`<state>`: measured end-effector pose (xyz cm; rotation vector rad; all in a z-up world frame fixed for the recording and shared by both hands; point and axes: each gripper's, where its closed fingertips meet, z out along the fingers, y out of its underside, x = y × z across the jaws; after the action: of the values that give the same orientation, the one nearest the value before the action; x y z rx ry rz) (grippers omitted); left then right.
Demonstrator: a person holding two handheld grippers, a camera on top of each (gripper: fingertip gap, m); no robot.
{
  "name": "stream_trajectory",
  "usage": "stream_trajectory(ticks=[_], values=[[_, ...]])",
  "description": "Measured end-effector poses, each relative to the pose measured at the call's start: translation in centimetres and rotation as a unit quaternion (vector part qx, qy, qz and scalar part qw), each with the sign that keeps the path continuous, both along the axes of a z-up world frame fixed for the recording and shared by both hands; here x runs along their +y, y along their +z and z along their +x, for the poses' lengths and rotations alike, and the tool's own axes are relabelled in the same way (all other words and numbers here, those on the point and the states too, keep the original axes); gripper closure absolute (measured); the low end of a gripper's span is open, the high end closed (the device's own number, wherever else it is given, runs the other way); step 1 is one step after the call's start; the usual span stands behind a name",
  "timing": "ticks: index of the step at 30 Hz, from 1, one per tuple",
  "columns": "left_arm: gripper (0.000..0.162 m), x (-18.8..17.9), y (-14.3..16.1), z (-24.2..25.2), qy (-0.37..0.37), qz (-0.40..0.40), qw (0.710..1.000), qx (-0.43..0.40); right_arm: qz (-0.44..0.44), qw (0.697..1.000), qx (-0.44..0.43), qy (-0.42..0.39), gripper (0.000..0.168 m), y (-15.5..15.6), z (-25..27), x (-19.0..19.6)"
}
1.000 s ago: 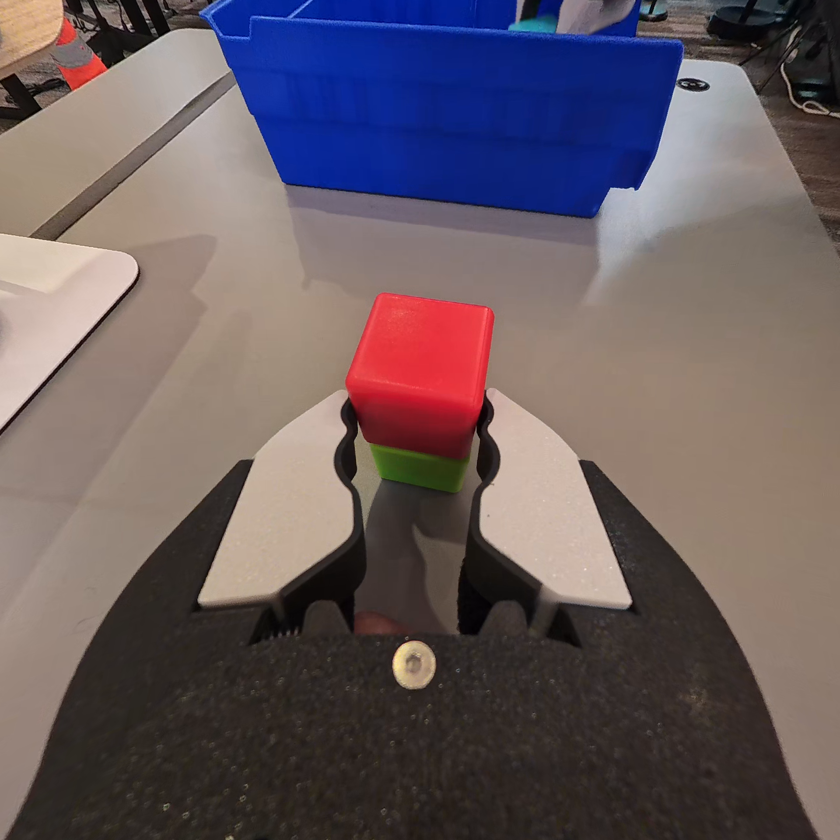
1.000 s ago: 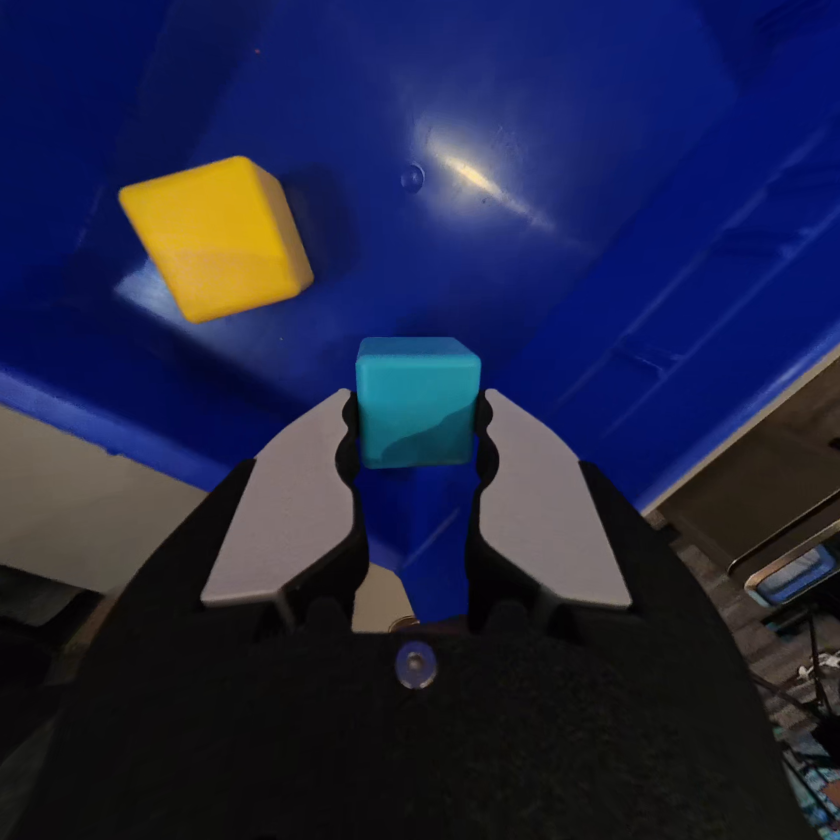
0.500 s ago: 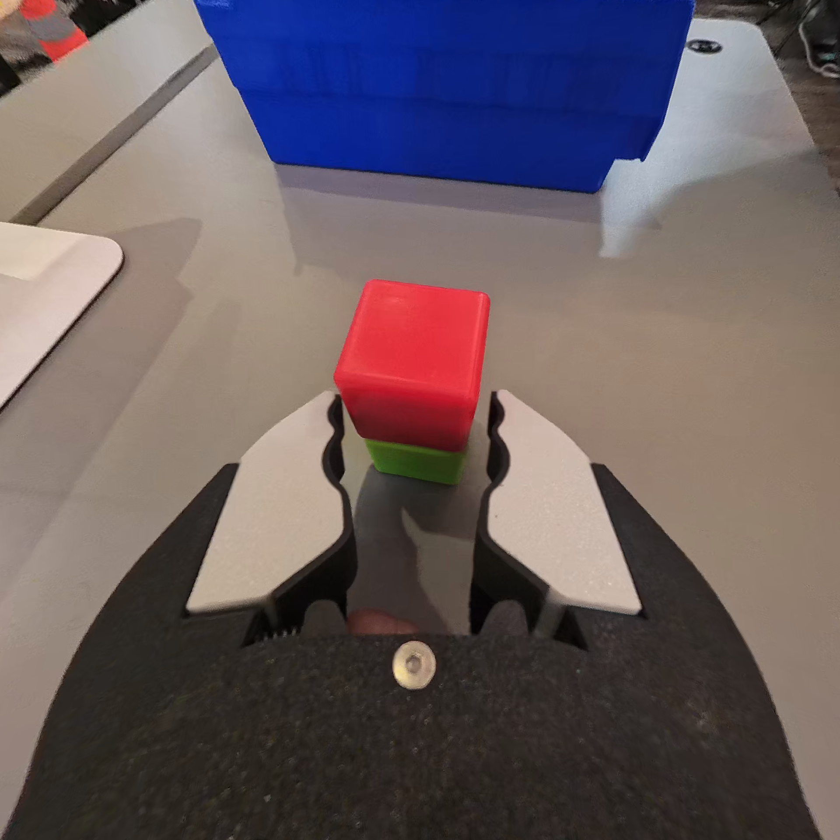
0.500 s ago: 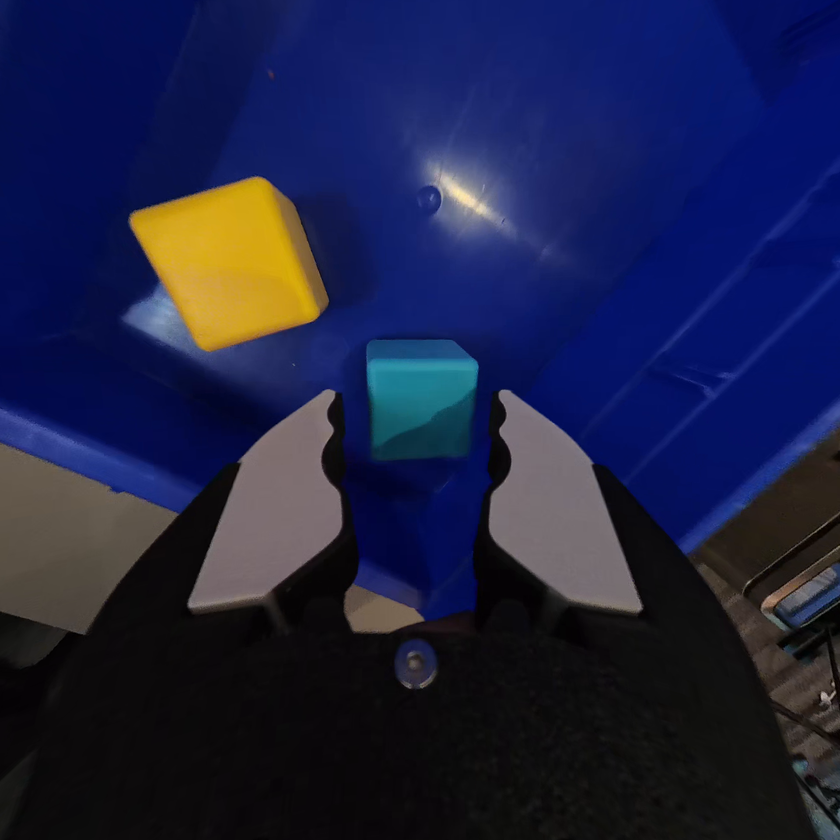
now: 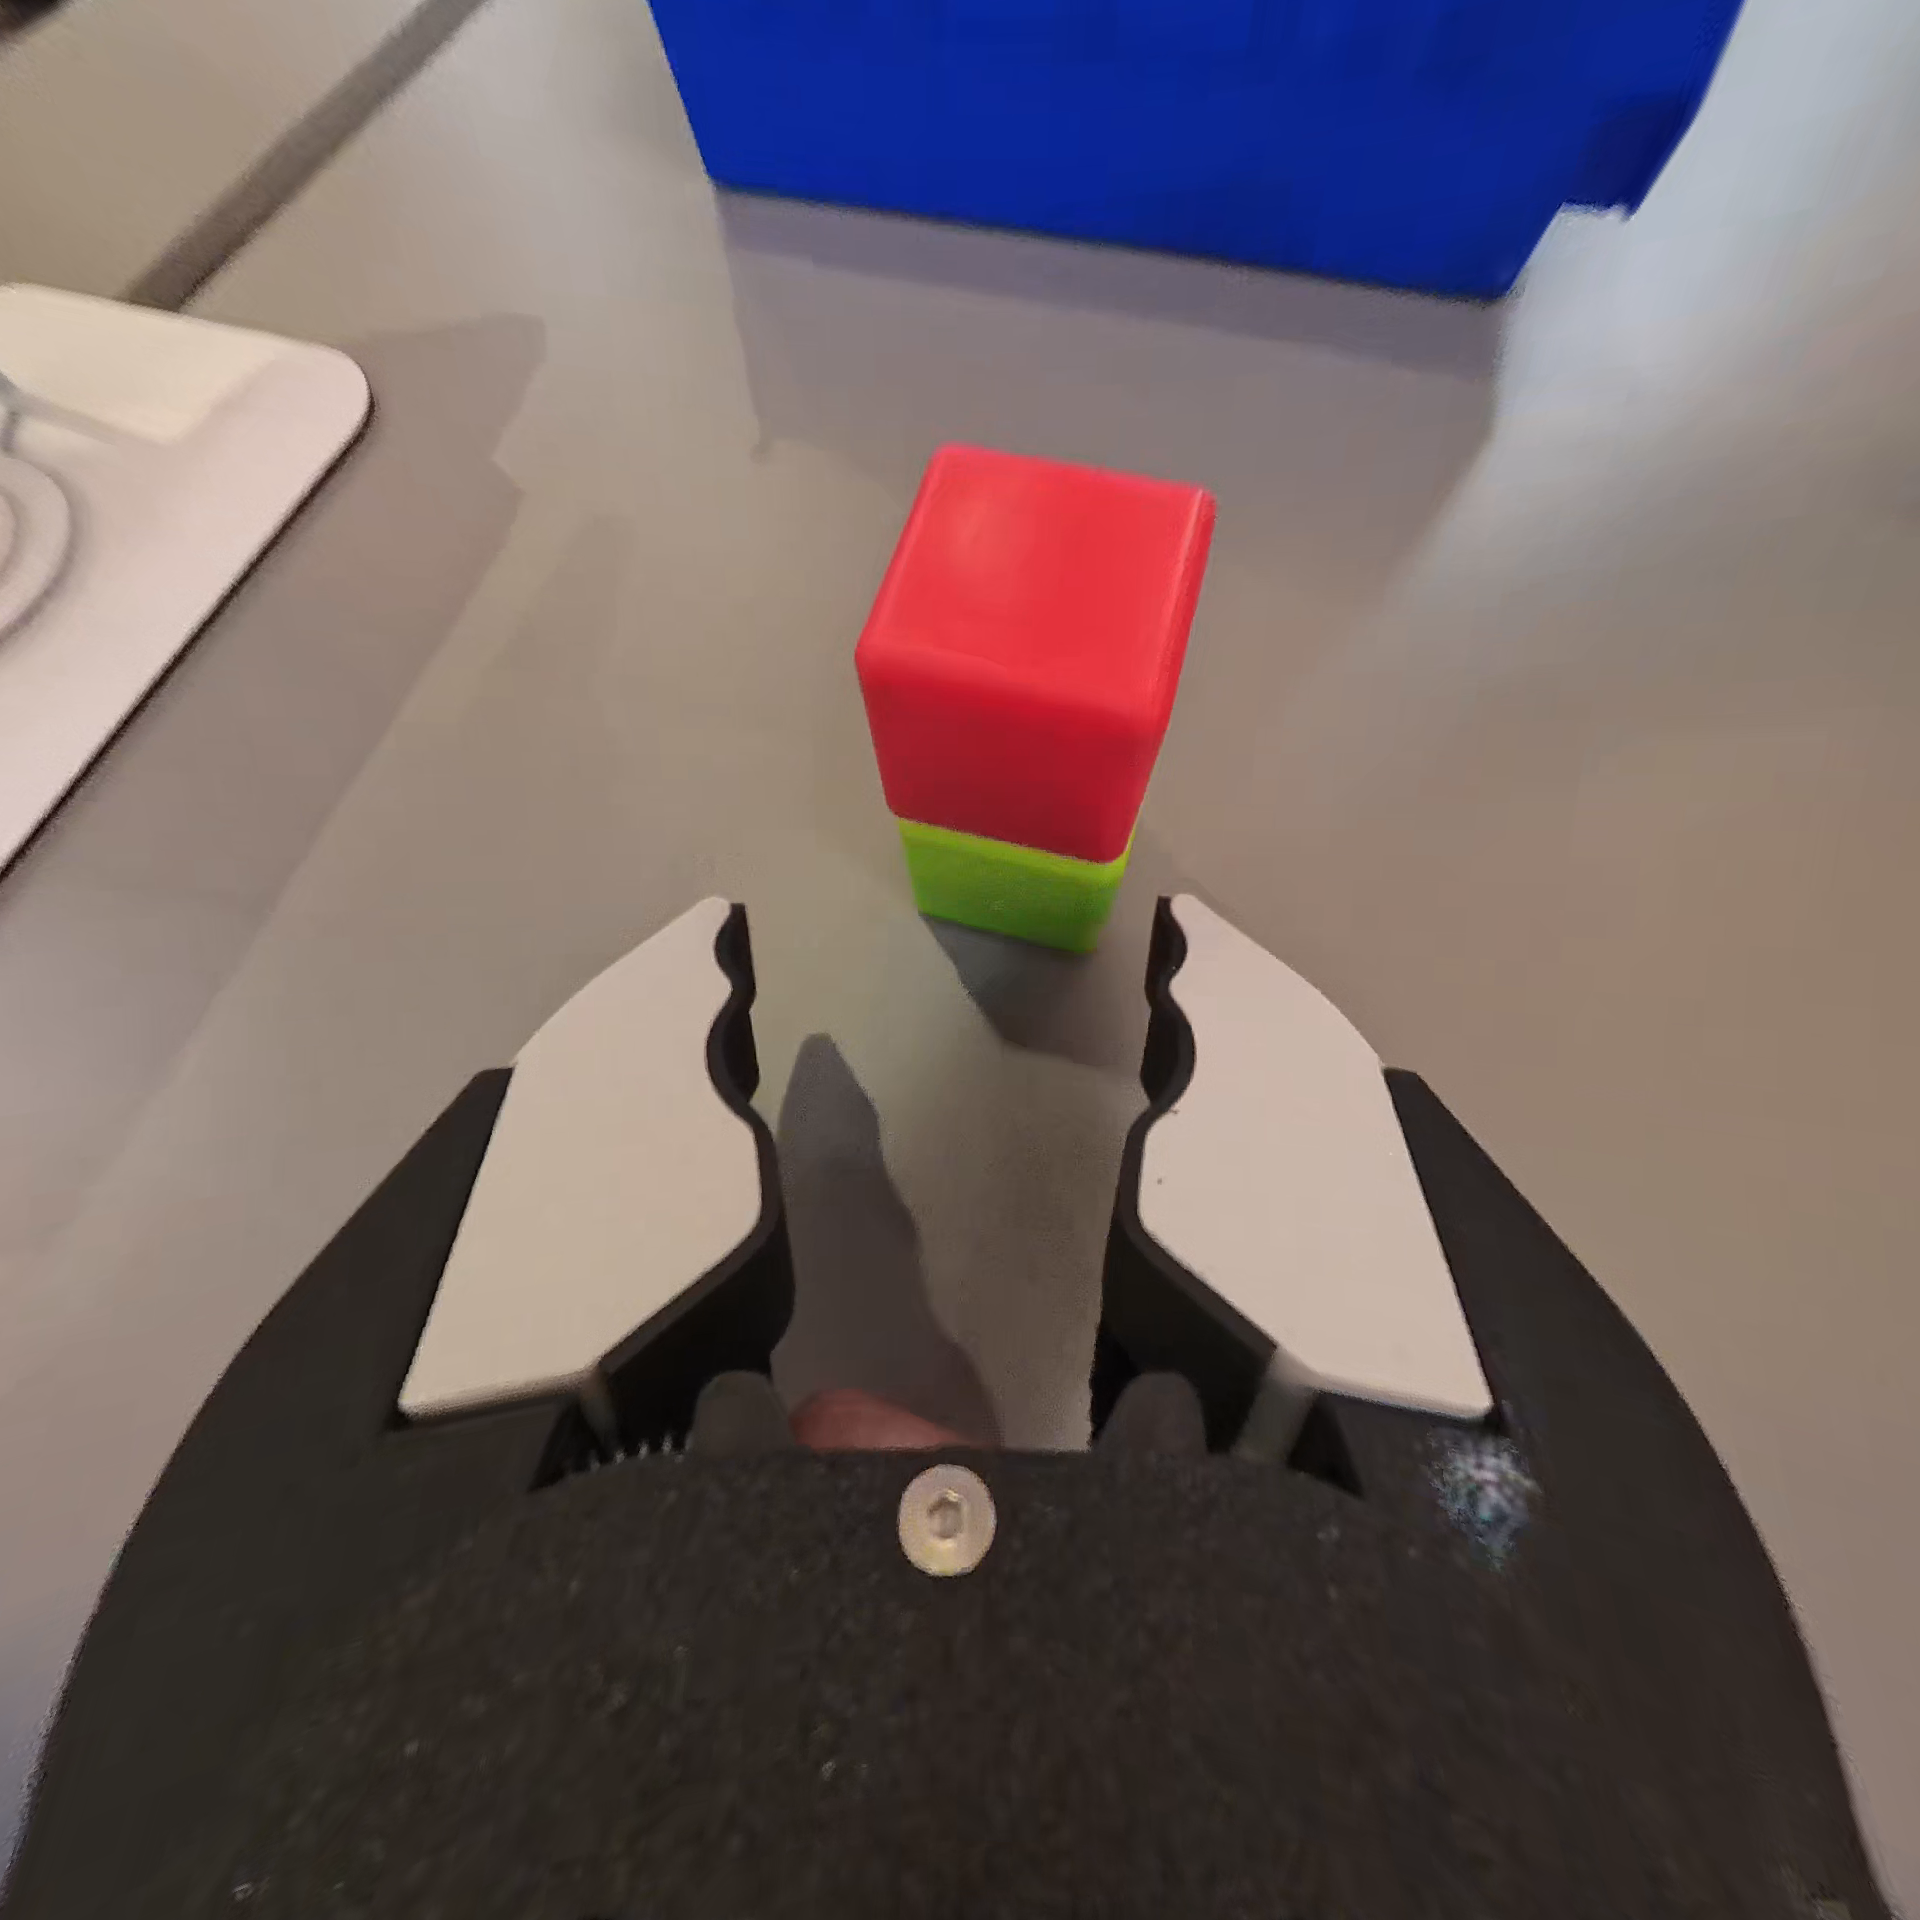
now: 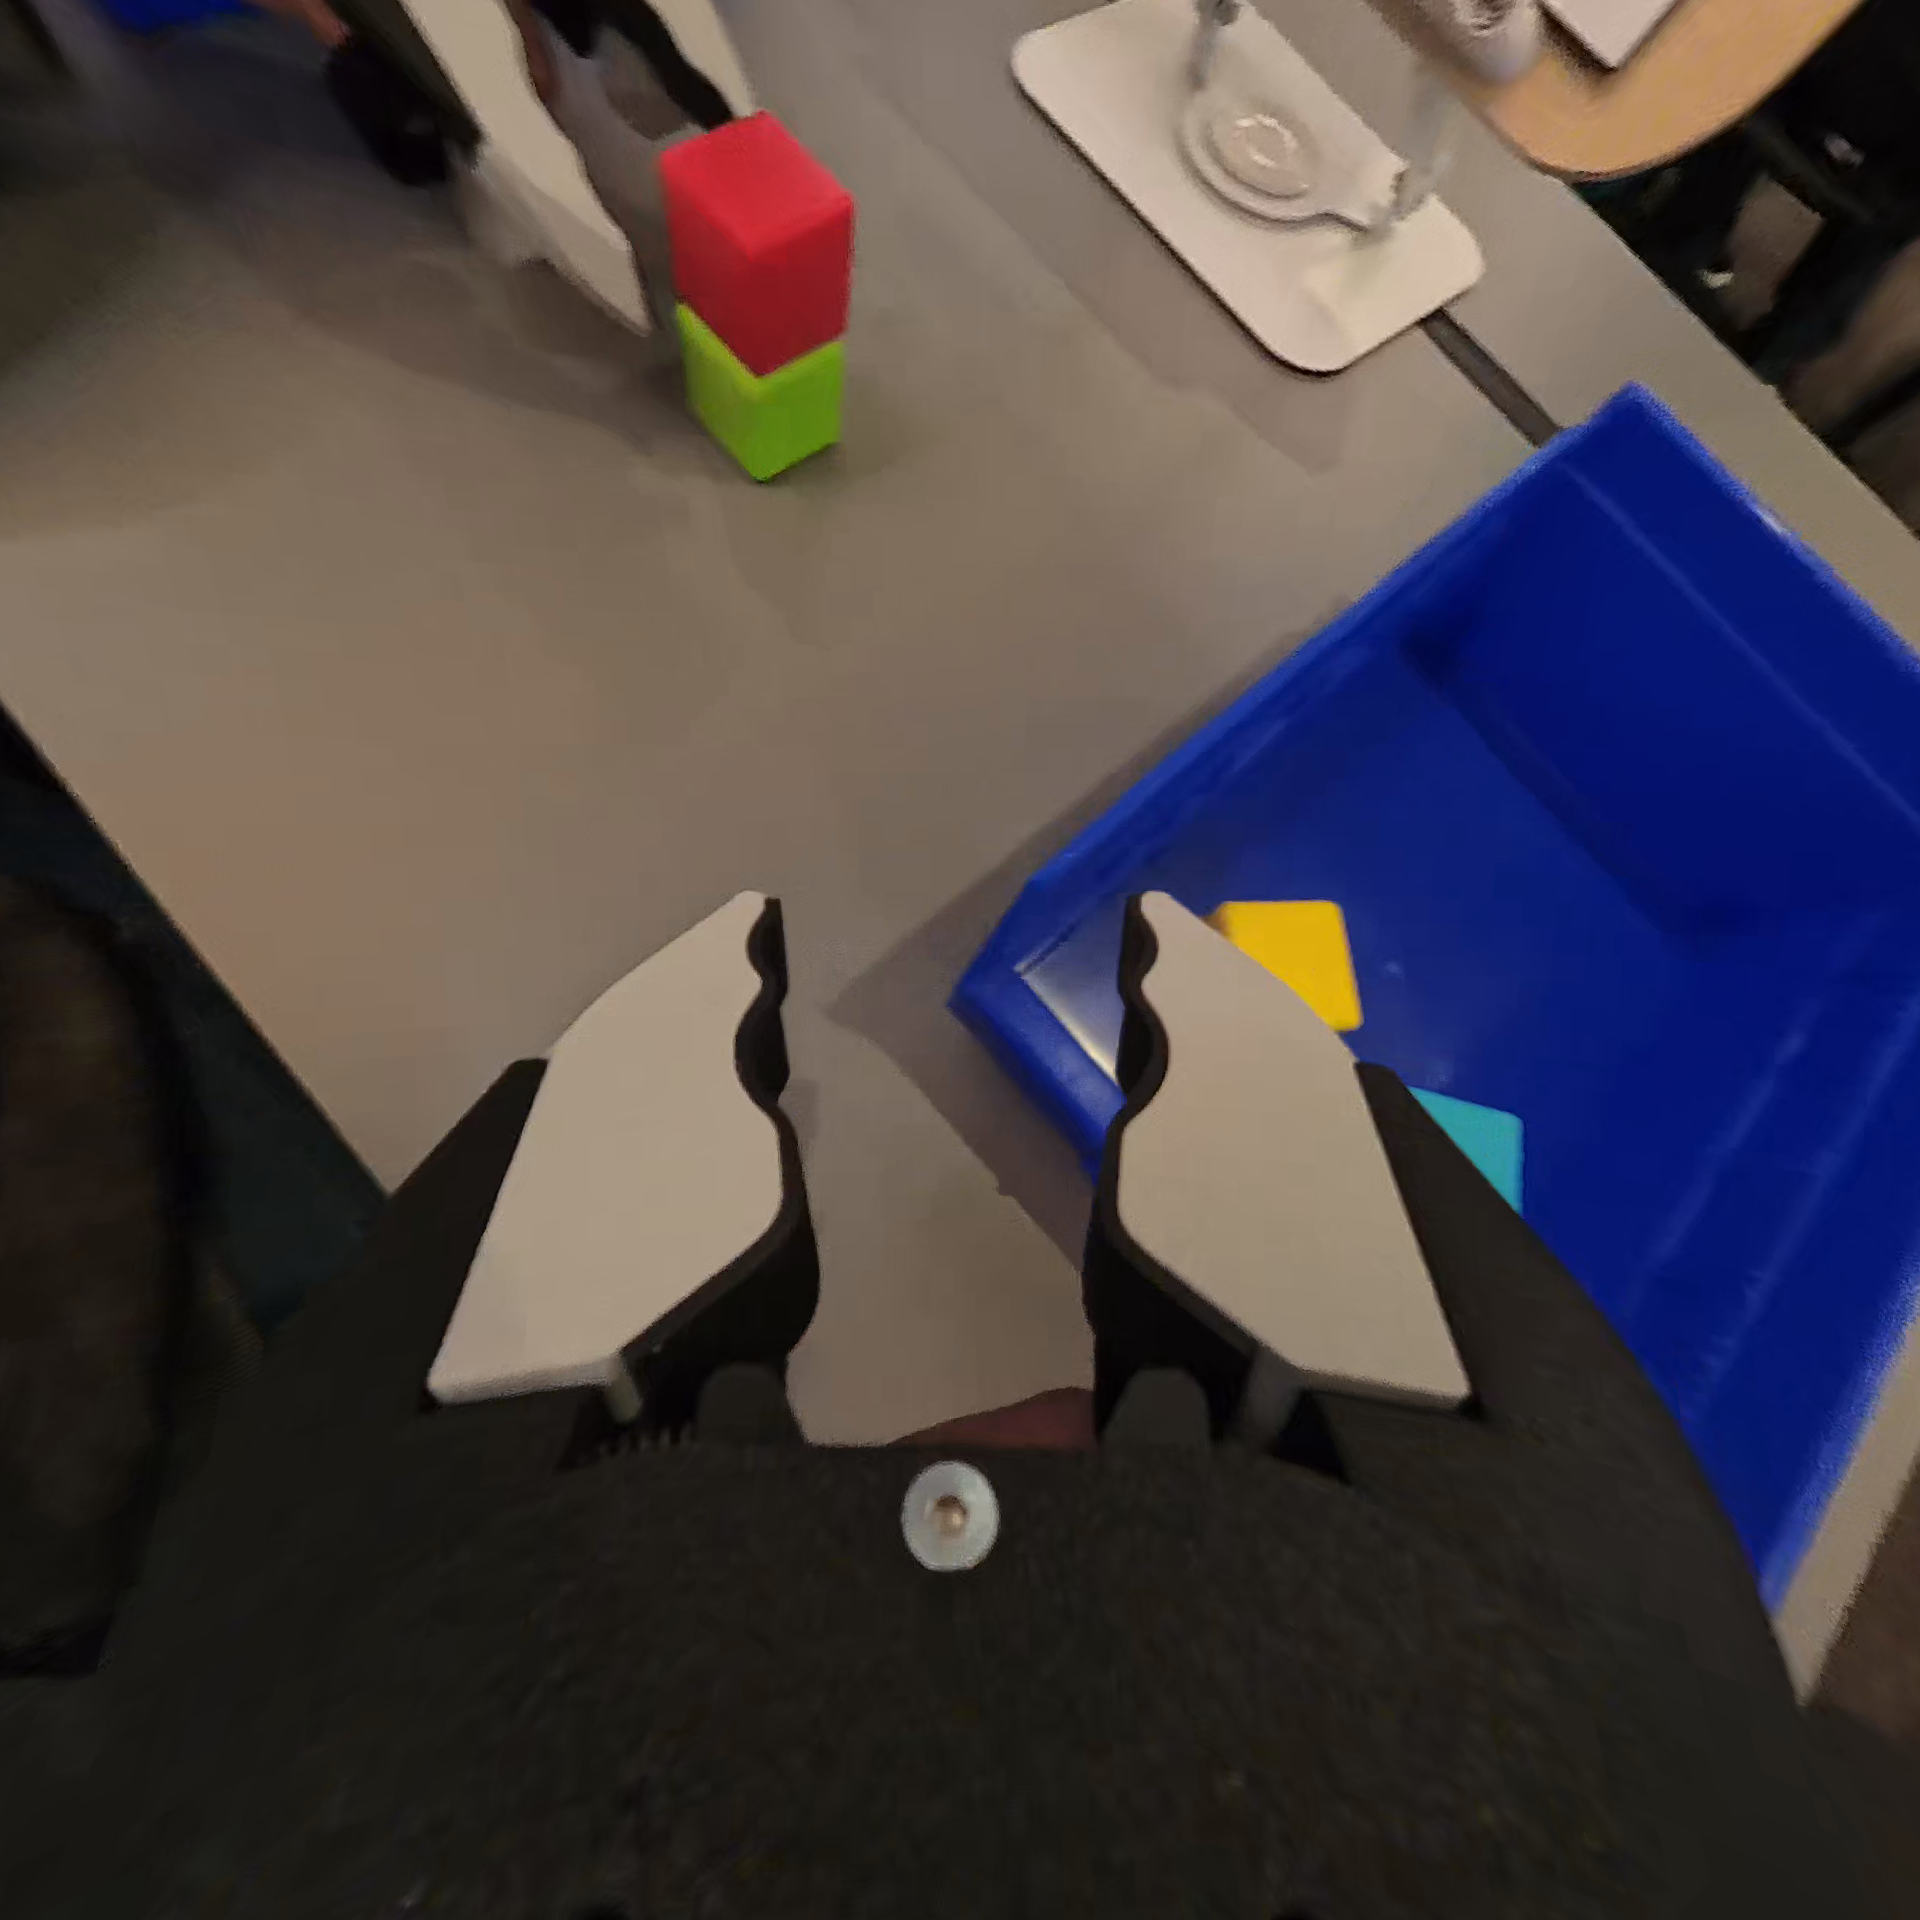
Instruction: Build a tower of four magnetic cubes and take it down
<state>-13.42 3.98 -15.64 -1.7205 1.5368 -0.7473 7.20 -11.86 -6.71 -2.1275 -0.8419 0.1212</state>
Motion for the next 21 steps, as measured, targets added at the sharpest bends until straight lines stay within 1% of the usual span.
stream_trajectory(ticks=[2,4,6,9,12,14,15,16,18,21], values=[[0.090,0.1,-1.0,-0.1,0.000,-0.001,1.000,0.025,-0.011,1.000,0.005,0.018,0.107,-0.2,-0.7,-0.5],[0.089,0.0,-1.7,0.0,-0.004,-0.007,0.999,0.041,-0.011,1.000,0.007,0.016,0.107,-0.1,-0.5,-0.6],[0.089,-0.1,-2.4,0.3,-0.007,-0.013,0.999,0.051,-0.009,0.999,0.029,0.024,0.107,0.0,-0.9,-0.8],[0.091,-0.1,-2.5,0.9,-0.016,-0.024,0.998,0.054,-0.018,0.999,0.031,0.031,0.108,-0.4,-1.1,-0.7],[0.095,-0.4,-2.4,1.7,-0.029,-0.035,0.998,0.049,-0.023,0.998,0.032,0.039,0.108,-0.8,-1.6,-0.4],[0.100,-0.8,-2.9,1.9,-0.042,-0.034,0.996,0.068,-0.024,0.998,0.035,0.043,0.108,-1.0,-2.0,-0.1],[0.108,-0.9,-3.2,1.9,-0.048,-0.032,0.995,0.078,-0.024,0.998,0.032,0.045,0.108,-1.1,-2.1,0.0],[0.113,-1.0,-3.3,2.0,-0.052,-0.027,0.995,0.081,-0.024,0.998,0.030,0.047,0.108,-1.1,-2.3,0.2],[0.113,-1.1,-3.4,2.2,-0.058,-0.023,0.995,0.082,-0.025,0.998,0.024,0.059,0.109,-1.1,-3.1,0.5],[0.113,-1.0,-3.4,2.3,-0.061,-0.027,0.995,0.081,-0.023,0.997,-0.016,0.076,0.109,-0.8,-4.6,2.0]])
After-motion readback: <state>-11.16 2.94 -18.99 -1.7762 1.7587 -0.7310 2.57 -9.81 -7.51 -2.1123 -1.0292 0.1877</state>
